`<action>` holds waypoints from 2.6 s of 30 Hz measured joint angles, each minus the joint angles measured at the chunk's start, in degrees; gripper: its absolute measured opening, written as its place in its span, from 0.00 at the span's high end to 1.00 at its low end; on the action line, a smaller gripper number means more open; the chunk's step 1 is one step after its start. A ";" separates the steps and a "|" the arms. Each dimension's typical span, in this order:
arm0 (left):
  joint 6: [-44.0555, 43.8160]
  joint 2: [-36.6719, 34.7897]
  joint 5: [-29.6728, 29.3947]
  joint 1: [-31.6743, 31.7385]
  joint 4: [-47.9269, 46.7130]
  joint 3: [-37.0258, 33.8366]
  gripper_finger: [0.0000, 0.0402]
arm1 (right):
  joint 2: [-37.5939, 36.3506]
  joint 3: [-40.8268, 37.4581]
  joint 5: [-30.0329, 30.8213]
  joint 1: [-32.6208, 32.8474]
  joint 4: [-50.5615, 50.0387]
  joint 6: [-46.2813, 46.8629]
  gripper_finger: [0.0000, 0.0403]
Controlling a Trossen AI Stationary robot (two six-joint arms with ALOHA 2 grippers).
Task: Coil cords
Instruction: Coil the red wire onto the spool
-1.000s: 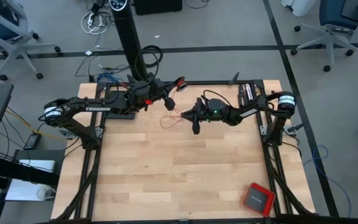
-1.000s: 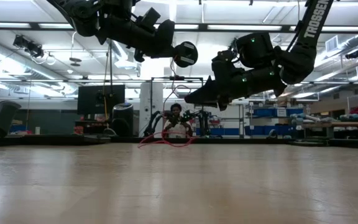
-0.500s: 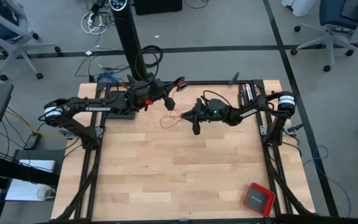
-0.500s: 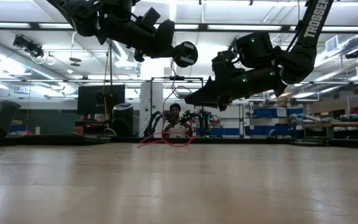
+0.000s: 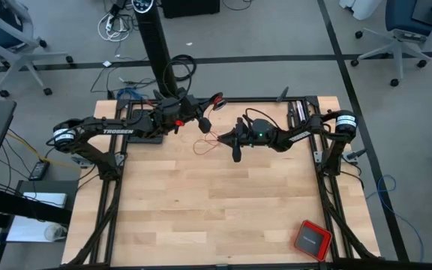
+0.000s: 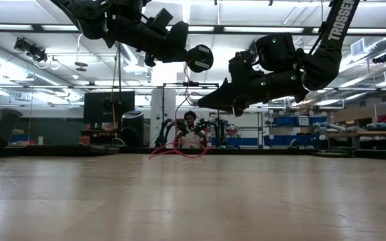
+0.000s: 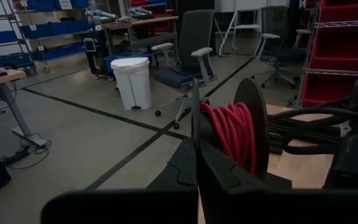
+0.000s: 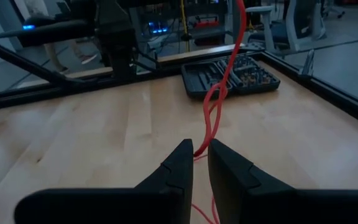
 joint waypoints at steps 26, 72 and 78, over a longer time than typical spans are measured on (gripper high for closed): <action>4.77 0.00 2.15 0.14 -5.80 0.00 1.00 | -12.17 -0.02 16.61 -5.18 -26.32 -3.89 1.00; -4.35 2.29 0.67 0.74 -4.91 0.04 1.00 | -12.00 18.67 11.53 3.85 -28.98 -13.67 1.00; -6.35 2.29 8.34 0.74 -0.82 0.02 1.00 | -11.41 18.69 11.08 3.88 -31.91 -13.28 1.00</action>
